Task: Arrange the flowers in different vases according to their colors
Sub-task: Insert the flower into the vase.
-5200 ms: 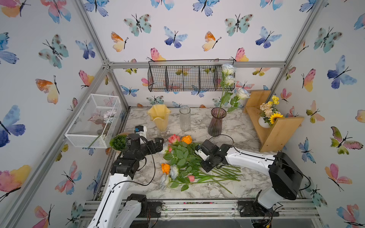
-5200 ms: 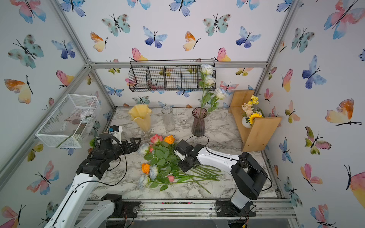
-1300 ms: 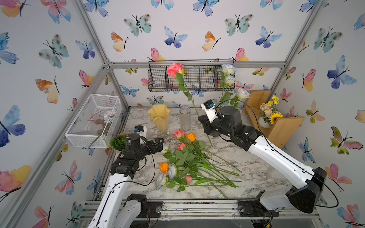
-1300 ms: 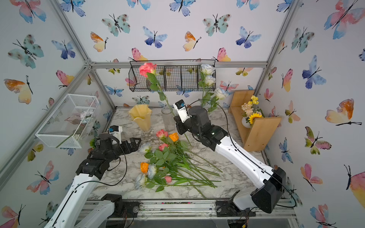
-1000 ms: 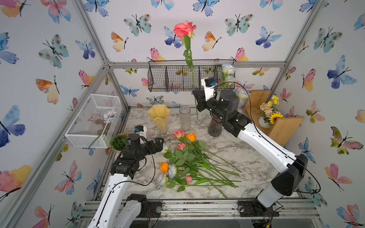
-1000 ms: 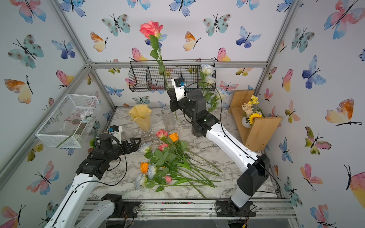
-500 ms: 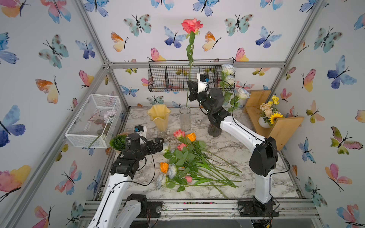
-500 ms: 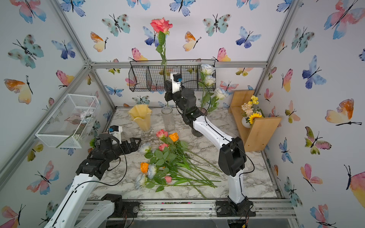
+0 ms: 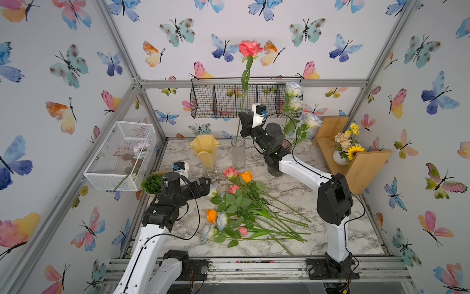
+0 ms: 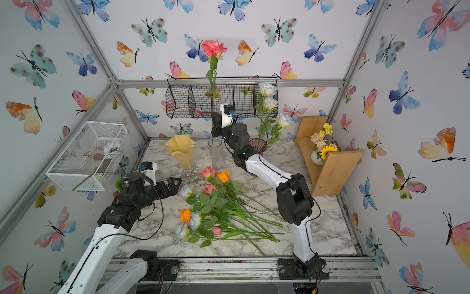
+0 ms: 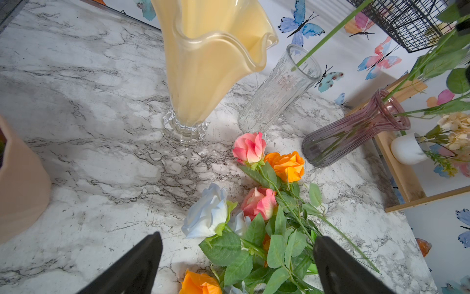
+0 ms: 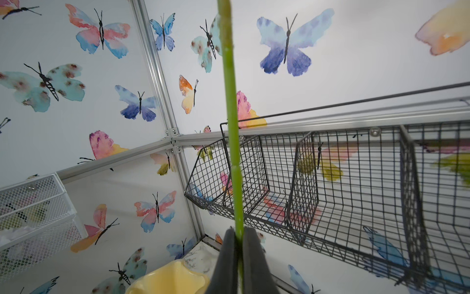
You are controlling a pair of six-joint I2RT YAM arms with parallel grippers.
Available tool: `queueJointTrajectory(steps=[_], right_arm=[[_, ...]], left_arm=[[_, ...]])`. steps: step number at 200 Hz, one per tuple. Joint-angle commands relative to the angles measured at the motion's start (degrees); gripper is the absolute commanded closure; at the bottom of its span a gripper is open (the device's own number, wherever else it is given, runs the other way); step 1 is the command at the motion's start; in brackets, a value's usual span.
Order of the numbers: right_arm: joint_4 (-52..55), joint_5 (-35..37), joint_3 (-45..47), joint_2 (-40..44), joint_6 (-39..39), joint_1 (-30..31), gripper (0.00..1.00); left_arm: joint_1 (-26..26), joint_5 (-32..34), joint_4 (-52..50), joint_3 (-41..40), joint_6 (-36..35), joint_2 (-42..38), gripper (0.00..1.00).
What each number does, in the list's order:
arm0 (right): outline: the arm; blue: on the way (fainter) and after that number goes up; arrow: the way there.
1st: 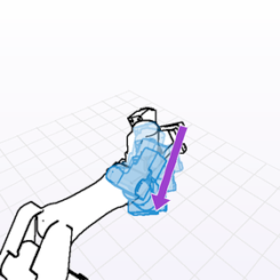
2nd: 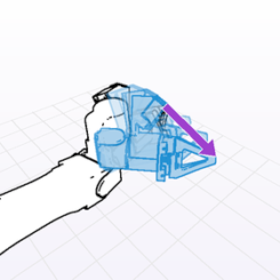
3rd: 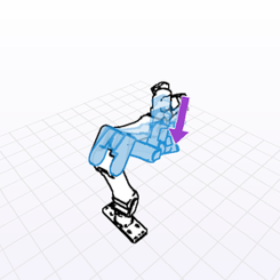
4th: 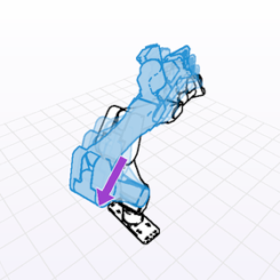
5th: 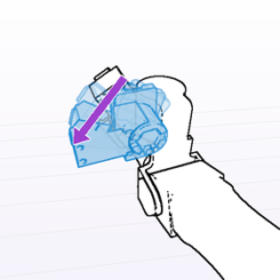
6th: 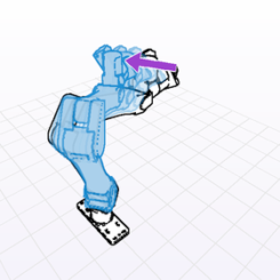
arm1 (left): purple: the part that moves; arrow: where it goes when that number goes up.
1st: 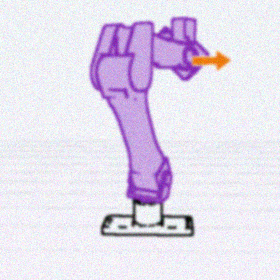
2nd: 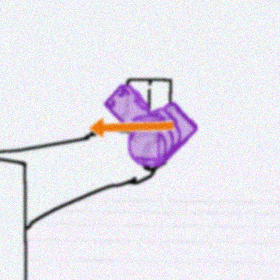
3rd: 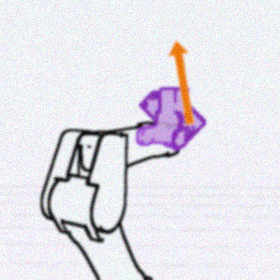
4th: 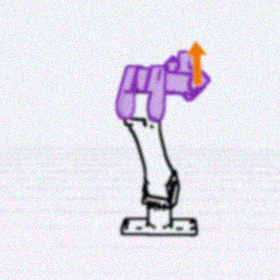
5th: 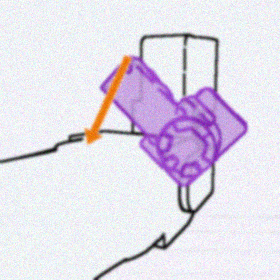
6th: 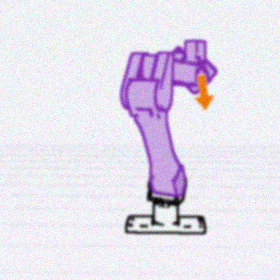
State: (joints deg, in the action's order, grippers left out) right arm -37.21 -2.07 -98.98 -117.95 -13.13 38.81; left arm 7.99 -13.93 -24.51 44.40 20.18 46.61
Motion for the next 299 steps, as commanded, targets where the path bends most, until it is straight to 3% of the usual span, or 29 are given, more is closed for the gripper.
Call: queueJointTrajectory(steps=[1,64,84,117,147,251,299], right_arm=[[-3.4,1.1,2.7,-0.5,-0.7,-0.3,0.98],[-5.8,3.3,10.2,0.5,-2.7,-0.3,0.96],[-4.6,3.1,10.1,0.3,-2.9,-0.3,0.85],[-1.6,4.2,10.0,0.5,-3.3,-0.3,0.48],[2.1,4.5,10.2,2.8,-3.1,-0.3,0.38],[32.5,0.7,13.6,19.9,-4.6,-0.3,0.37],[65.4,-11.3,13.2,25.3,-3.6,-0.2,0.44]], left_arm=[[0.0,-0.7,0.5,-0.7,-0.2,-0.8,0.01],[0.0,-0.9,0.6,-0.5,-0.2,-0.7,0.01],[0.1,-0.9,0.6,-0.5,-0.2,-0.7,0.01],[0.0,-0.7,0.6,-0.6,-0.3,-0.8,0.01],[0.1,-0.7,0.6,-0.6,-0.4,-0.8,0.01],[0.1,-0.9,0.6,-0.6,-0.4,-1.2,0.01],[0.2,-0.9,0.6,-0.6,-0.5,-1.8,0.01]])
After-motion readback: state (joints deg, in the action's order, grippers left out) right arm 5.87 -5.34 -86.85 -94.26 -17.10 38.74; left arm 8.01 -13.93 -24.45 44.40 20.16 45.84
